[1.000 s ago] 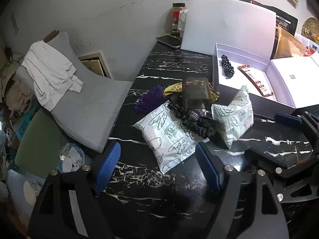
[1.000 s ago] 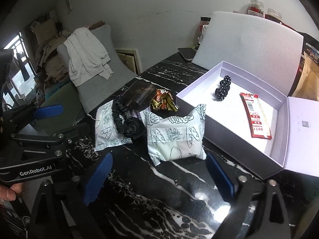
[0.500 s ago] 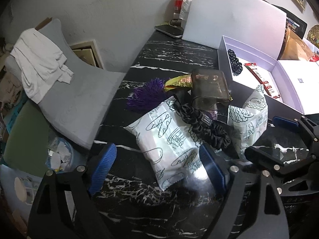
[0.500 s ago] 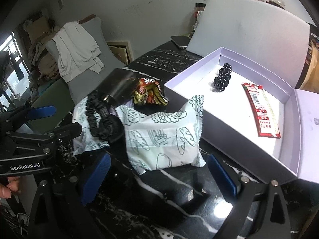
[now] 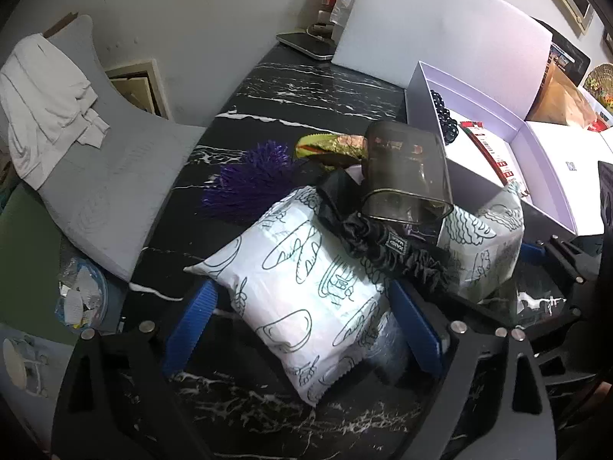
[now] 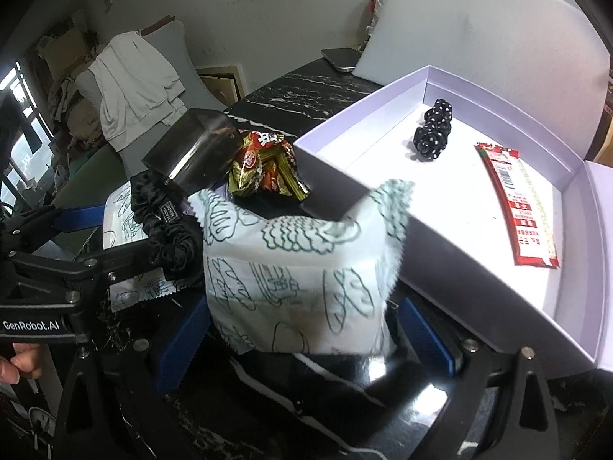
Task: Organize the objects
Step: 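Grasp a white printed packet with the left tool while the right tool grasps another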
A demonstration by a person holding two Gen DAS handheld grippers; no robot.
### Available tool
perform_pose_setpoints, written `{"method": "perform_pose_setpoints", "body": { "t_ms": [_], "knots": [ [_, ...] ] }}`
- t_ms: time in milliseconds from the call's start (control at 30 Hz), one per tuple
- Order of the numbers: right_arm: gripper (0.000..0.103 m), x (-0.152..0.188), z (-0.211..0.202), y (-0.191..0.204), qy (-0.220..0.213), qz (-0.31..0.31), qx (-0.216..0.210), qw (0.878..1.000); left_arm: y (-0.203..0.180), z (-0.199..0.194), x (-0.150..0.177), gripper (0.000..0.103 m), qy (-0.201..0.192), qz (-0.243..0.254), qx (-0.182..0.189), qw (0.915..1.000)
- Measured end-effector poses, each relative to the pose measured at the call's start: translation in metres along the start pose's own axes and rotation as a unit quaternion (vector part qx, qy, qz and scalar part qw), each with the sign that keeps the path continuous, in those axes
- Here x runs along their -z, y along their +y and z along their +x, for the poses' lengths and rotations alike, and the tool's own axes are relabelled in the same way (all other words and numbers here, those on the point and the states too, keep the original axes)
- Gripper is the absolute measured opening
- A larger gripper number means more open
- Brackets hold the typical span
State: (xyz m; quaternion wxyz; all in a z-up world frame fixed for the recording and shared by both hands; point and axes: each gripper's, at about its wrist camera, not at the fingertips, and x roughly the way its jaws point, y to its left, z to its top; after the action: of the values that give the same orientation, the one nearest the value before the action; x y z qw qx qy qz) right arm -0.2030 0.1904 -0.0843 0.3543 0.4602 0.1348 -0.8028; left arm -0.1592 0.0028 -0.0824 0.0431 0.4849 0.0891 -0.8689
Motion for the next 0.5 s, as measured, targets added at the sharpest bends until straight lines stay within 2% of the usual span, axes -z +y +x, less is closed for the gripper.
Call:
{"method": "perform_pose_setpoints", "body": {
  "t_ms": [200,300,333,367,500],
  "knots": [
    [0.097,-0.0003,0.0066,-0.0025,-0.001,0.009,-0.022,1.000,-0.0011,0.0106,-0.0003,0.093,-0.001,0.002,0.011,0.9999],
    [0.087,-0.0009,0.0053,-0.0041,-0.003,0.011,-0.022,1.000,0.0017,0.0098,-0.0005,0.086,-0.005,0.000,0.018,0.9998],
    [0.085,-0.0012,0.0051,-0.0045,-0.004,0.013,-0.027,1.000,0.0017,0.0088,-0.0003,0.077,-0.005,0.001,0.024,0.9997],
    [0.083,-0.0009,0.0042,-0.0045,-0.004,0.014,-0.031,0.999,0.0015,0.0072,0.0001,0.073,-0.004,0.004,0.022,0.9997],
    [0.076,0.0008,0.0034,-0.0020,-0.002,0.013,-0.036,0.999,-0.0046,0.0034,0.0025,0.065,-0.001,0.022,0.017,0.9996]
  ]
}}
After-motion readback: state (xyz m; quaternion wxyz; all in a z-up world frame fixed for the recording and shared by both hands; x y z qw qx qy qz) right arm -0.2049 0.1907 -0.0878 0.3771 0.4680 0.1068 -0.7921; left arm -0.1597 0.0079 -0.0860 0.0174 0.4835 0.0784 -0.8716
